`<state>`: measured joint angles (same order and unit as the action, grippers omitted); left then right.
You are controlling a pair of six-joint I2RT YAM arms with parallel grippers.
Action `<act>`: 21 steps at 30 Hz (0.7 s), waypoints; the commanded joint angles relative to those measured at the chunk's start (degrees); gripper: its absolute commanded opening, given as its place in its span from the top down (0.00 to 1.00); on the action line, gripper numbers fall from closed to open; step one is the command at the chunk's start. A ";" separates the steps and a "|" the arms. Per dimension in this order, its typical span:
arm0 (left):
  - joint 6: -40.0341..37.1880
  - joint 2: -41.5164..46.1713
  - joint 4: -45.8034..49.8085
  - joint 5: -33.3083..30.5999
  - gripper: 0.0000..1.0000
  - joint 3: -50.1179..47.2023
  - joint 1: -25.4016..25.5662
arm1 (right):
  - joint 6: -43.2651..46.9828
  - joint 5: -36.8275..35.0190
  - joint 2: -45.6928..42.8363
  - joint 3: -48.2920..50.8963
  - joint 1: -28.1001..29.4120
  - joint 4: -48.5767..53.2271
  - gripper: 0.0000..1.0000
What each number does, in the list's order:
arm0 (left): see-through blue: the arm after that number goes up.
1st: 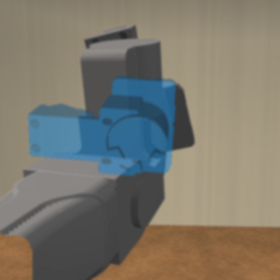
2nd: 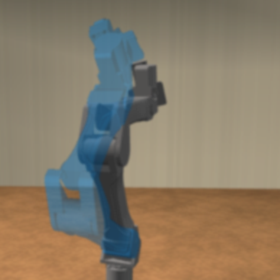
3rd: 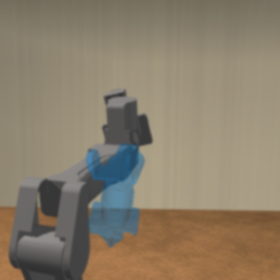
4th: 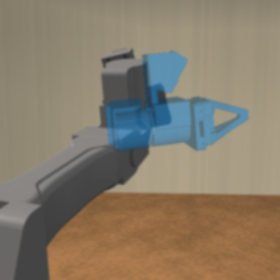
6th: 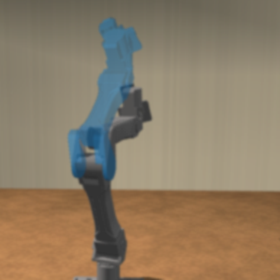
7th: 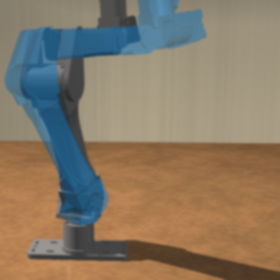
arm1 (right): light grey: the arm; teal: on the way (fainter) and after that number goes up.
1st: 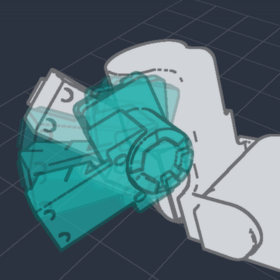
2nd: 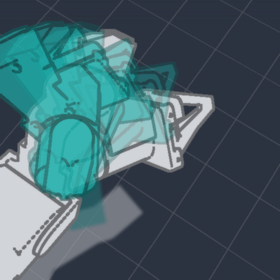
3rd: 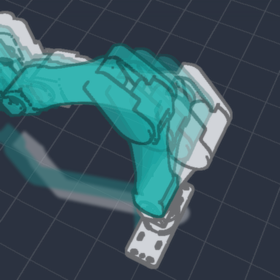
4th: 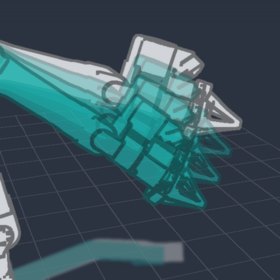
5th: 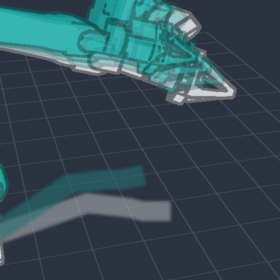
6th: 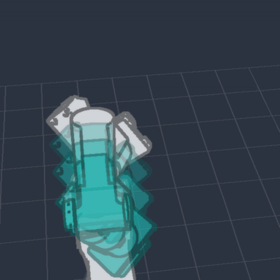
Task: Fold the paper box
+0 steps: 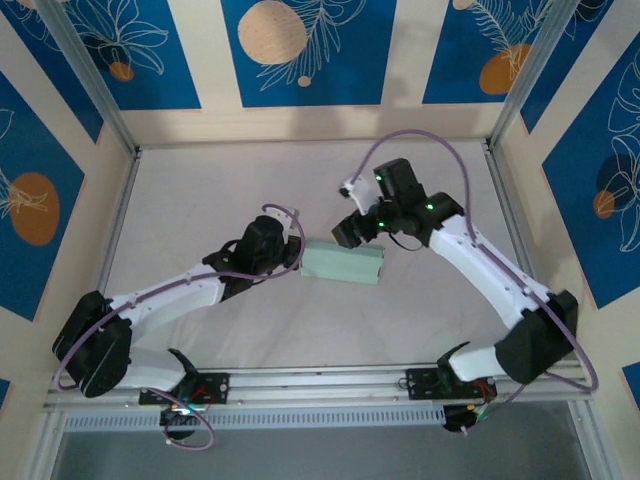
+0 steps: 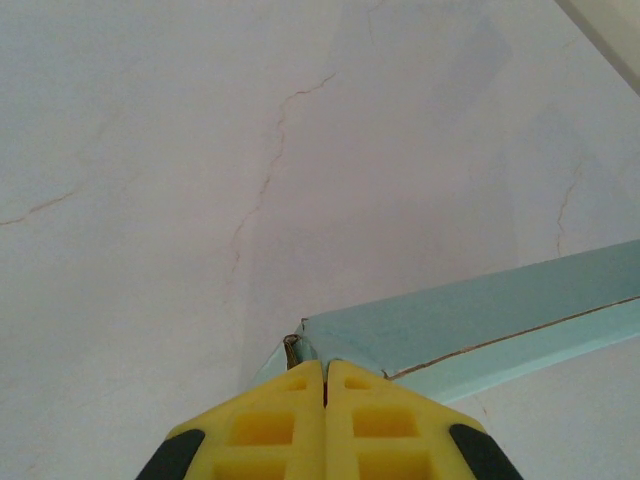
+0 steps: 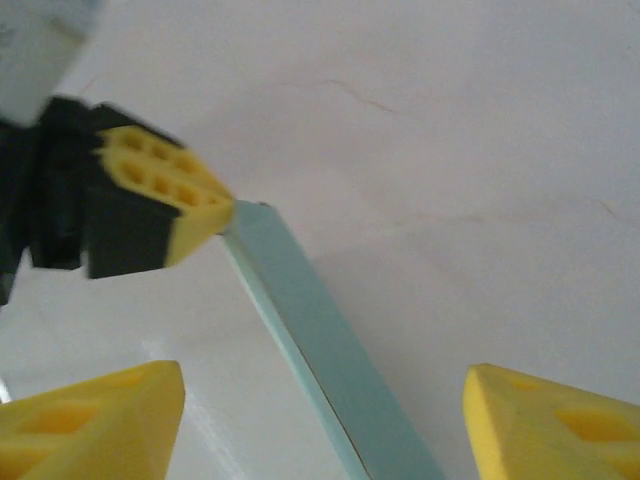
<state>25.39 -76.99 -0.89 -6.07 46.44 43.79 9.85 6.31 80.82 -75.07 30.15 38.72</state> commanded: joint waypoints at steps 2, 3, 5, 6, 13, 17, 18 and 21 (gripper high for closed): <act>-0.71 -3.34 12.31 2.46 1.00 -2.93 1.30 | 16.75 13.29 8.71 -4.52 -0.96 5.25 0.19; -0.74 -3.32 12.40 2.38 1.00 -2.93 1.30 | 17.84 14.76 9.95 -4.96 -0.95 5.88 0.13; -0.84 -3.11 12.46 2.20 1.00 -2.97 1.30 | 19.88 17.19 11.92 -5.43 -0.57 6.62 0.10; -0.94 -3.08 12.57 2.20 1.00 -2.85 1.31 | 20.35 18.23 12.75 -5.52 -0.53 6.55 0.10; -1.27 -3.06 12.76 1.93 1.00 -2.80 1.32 | 23.40 15.22 18.32 -6.52 2.27 6.70 0.06; -1.30 -2.93 12.72 2.02 1.00 -2.84 1.30 | 24.61 9.10 19.63 -4.83 2.90 2.13 0.10; -1.27 -2.93 12.73 2.02 1.00 -2.84 1.32 | 24.53 8.12 19.69 -4.45 2.90 0.86 0.12; -1.22 -2.85 12.70 2.02 1.00 -2.84 1.26 | 24.80 7.28 20.08 -4.27 3.01 -0.84 0.20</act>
<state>24.97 -76.99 -0.89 -6.07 46.44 43.79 33.32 15.33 100.62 -79.85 33.21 40.47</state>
